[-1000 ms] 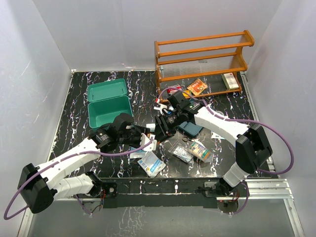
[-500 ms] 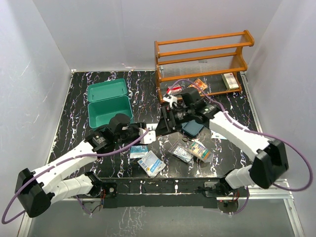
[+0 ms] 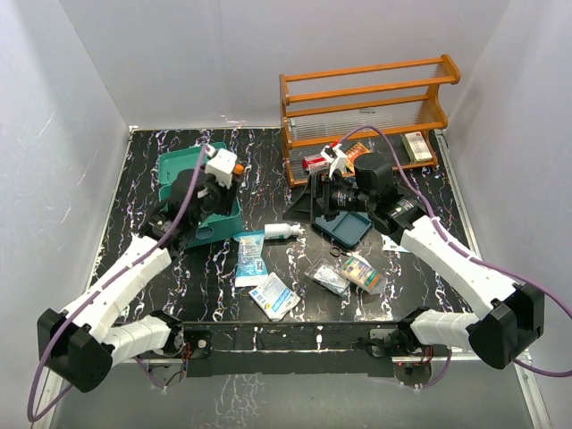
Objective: Organize the medicine kit
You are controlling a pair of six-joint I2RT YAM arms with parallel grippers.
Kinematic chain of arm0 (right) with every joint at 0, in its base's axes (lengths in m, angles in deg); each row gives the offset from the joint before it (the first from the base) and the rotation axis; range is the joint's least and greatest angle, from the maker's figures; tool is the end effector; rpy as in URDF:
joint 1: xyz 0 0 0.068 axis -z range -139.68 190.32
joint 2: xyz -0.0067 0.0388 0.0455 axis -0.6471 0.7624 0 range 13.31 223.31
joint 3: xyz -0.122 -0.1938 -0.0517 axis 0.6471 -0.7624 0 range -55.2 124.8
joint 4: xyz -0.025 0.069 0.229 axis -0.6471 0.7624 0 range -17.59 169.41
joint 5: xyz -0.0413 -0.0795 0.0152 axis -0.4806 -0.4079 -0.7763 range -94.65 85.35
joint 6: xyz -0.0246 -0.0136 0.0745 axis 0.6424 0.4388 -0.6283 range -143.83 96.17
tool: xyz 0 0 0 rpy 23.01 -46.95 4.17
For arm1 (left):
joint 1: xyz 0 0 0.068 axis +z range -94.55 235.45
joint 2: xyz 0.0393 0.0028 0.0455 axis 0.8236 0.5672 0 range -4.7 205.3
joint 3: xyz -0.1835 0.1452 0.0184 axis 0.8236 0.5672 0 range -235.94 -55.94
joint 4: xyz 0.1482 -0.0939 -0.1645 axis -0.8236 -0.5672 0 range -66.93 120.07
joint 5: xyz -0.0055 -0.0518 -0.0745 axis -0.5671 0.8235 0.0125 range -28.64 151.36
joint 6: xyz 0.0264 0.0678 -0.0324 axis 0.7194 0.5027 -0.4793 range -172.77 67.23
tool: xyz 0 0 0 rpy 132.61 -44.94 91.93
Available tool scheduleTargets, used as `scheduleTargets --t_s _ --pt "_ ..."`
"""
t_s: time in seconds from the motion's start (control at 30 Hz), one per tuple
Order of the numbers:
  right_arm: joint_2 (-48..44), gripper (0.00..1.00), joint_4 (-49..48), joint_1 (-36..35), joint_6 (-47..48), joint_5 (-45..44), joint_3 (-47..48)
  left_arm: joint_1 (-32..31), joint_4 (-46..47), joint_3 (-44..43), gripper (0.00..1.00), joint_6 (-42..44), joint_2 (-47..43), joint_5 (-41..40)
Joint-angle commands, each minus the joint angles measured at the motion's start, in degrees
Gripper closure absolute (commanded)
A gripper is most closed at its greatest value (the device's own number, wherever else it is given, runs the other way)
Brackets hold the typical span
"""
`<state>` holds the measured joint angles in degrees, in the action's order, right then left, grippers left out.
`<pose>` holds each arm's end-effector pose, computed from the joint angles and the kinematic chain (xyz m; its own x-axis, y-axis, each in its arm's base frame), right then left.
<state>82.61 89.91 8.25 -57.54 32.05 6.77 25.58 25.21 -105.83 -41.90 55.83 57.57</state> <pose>0.2206 0.1866 0.3005 -0.7873 0.0317 -0.6157 -0.5391 0.4492 0.7125 0.2422 -0.1338 0.2887 -0.1444 0.3000 -0.9429 0.4774 0.8558 0.1992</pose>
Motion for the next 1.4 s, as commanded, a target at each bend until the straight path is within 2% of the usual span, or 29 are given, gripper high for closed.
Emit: scheduleTargets --t_s 0.0,0.1,0.23,0.47,0.67,0.97,1.37 --pt "0.2 0.21 -3.6 0.3 -0.5 -3.0 0.0 3.6 -5.5 -9.4 0.63 -18.4 3.6 -6.9" --pt "0.9 0.22 -2.9 0.3 0.1 -3.6 0.2 7.6 -9.5 -11.6 0.63 -26.7 6.0 0.2" --pt "0.8 0.22 -2.0 0.3 0.7 -4.7 0.2 13.3 -21.5 -17.0 0.65 -37.0 12.0 3.9" --pt "0.8 0.22 -2.0 0.3 0.8 -5.0 -0.4 17.4 -25.9 -15.8 0.64 -46.3 16.3 11.6" --pt "0.7 0.22 -2.2 0.3 0.6 -5.1 -0.8 18.1 -25.0 -15.2 0.65 -49.4 22.3 15.9" --pt "0.9 0.22 -2.8 0.3 0.4 -5.2 -1.6 18.0 -22.1 -15.1 0.66 -50.0 28.7 12.0" --pt "1.6 0.22 -3.7 0.3 0.3 -4.7 -2.4 17.0 -18.8 -14.6 0.65 -49.1 33.0 12.2"
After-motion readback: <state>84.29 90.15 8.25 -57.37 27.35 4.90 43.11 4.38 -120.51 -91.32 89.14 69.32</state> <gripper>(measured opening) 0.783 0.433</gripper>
